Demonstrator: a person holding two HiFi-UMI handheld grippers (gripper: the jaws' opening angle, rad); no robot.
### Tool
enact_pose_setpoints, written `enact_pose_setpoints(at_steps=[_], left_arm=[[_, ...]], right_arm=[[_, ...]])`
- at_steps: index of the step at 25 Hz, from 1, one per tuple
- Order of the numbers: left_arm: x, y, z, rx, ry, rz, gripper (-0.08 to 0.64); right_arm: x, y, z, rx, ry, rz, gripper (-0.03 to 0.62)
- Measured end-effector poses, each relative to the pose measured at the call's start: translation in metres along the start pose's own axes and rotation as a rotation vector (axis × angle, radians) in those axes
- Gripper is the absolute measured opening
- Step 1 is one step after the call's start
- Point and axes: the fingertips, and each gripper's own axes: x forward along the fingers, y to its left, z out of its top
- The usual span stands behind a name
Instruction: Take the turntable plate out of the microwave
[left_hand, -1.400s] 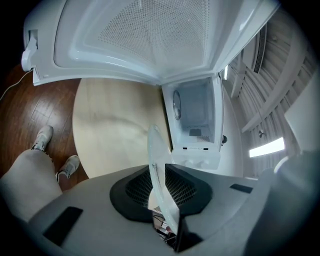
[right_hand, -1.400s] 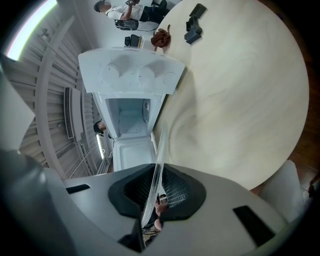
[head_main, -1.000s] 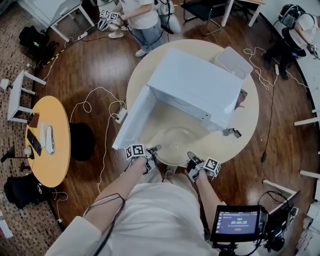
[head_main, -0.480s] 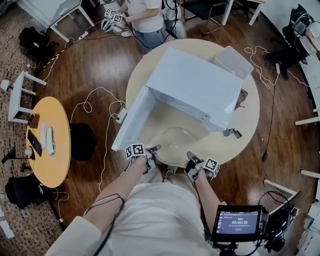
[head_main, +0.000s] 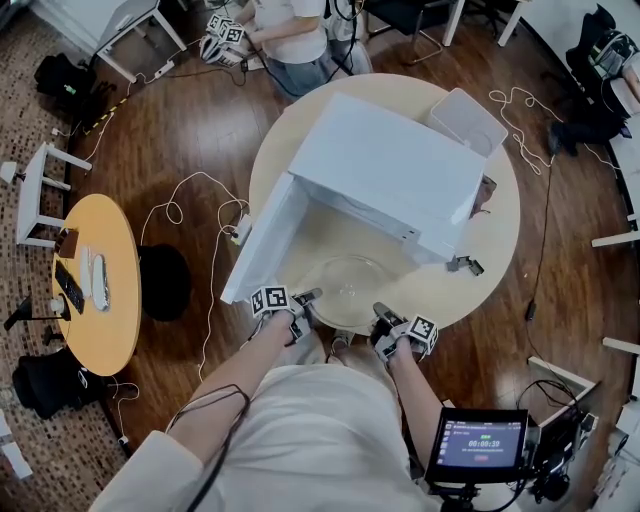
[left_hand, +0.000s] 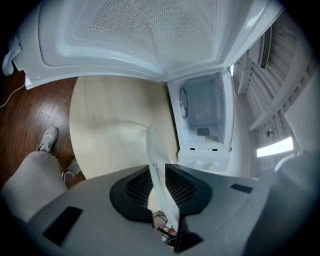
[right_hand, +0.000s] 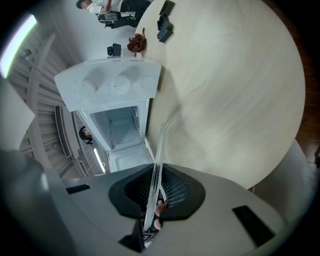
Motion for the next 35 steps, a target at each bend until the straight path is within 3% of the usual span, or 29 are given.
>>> enact_pose_setpoints(at_steps=[13, 20, 23, 29, 35], left_arm=[[0.006, 0.0, 0.009, 0.005, 0.013, 0.021, 0.061], [0.005, 0.003, 0.009, -0.015, 0.03, 0.011, 0.064], [0.002, 0.004, 0.005, -0.012, 0.027, -0.006, 0.1], [-0.01, 0.013, -0.01, 0.027, 0.047, 0.015, 0.112], [-0.016, 0.009, -0.028, -0.002, 0.077, 0.004, 0.112]], right_arm=[[0.006, 0.002, 0.007, 0.069, -0.03, 0.037, 0.034], [0.008, 0.005, 0.005, 0.052, -0.035, 0.045, 0.034], [0.008, 0.004, 0.002, 0.045, -0.028, 0.05, 0.034], [0.008, 0.006, 0.004, 0.007, -0.039, 0.051, 0.034], [0.008, 0.011, 0.014, -0.045, -0.06, 0.044, 0.034]])
